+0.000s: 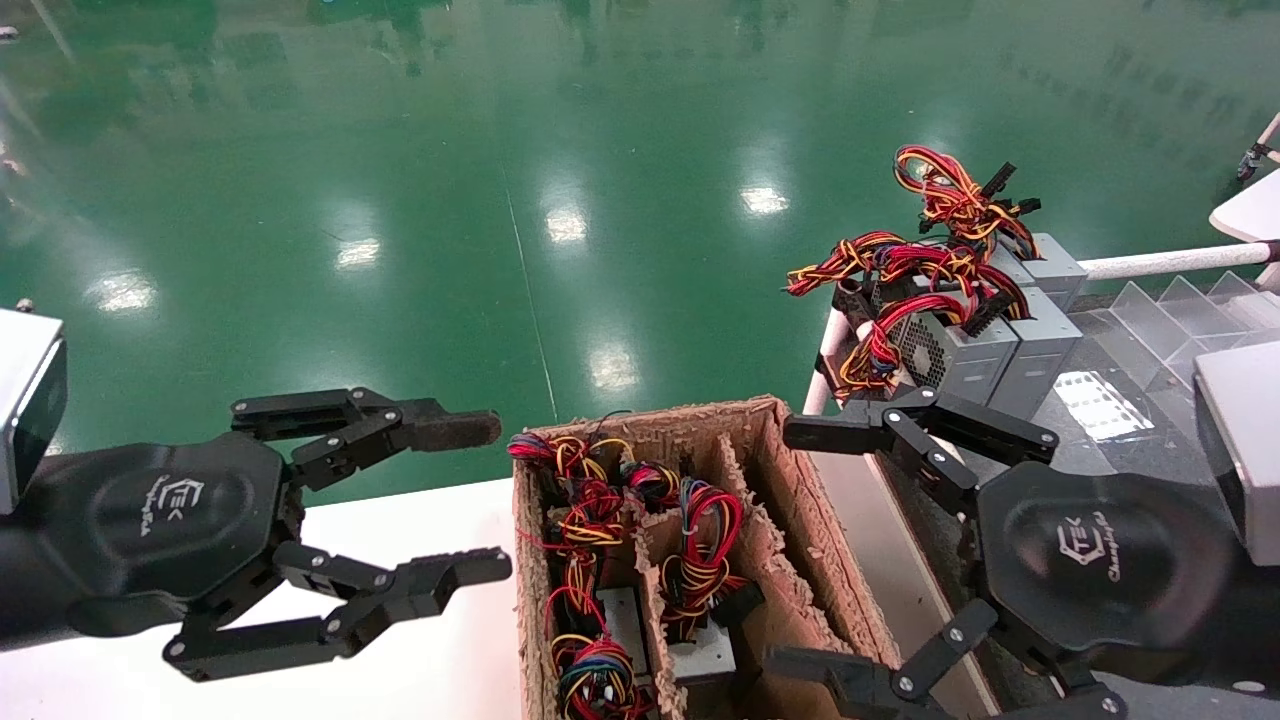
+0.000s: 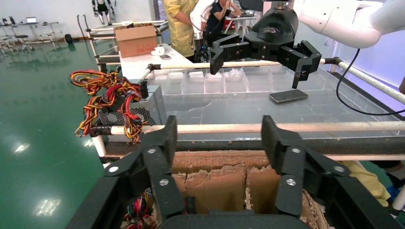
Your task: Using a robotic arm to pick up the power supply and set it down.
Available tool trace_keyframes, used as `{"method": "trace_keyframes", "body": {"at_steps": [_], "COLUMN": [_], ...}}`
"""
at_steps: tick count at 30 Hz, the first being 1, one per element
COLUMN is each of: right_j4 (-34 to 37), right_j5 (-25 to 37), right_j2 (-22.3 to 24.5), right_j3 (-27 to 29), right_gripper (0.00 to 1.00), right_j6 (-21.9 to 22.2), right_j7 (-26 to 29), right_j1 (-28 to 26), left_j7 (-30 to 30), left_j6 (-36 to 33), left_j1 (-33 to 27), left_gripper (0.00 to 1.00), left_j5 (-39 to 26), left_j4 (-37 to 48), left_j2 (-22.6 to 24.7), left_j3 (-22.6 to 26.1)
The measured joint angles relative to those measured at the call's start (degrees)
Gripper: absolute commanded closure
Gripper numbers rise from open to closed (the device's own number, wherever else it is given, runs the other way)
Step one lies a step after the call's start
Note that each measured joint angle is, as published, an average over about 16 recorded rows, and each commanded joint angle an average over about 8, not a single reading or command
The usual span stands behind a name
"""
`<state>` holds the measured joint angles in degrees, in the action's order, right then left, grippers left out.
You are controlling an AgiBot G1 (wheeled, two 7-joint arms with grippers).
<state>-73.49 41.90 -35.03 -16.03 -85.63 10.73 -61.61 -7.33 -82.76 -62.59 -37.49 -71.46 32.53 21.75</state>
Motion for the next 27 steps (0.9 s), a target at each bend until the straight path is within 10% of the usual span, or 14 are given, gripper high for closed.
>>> {"method": "trace_keyframes", "body": {"at_steps": [25, 27], "right_j4": [0.0, 0.0], "right_j5": [0.0, 0.0], "right_j2": [0.0, 0.0], "right_j3": [0.0, 0.0], "right_gripper": [0.00, 0.00], "right_j6": [0.0, 0.0], "right_j7": [0.0, 0.0], "right_j1": [0.0, 0.0], "left_j7": [0.0, 0.0], "left_j6": [0.0, 0.0], "left_j1": [0.0, 0.0], "left_gripper": [1.00, 0.76], "left_j5": [0.0, 0.0], "left_j4": [0.0, 0.0], "left_j2": [0.0, 0.0], "left_j3": [0.0, 0.0]}}
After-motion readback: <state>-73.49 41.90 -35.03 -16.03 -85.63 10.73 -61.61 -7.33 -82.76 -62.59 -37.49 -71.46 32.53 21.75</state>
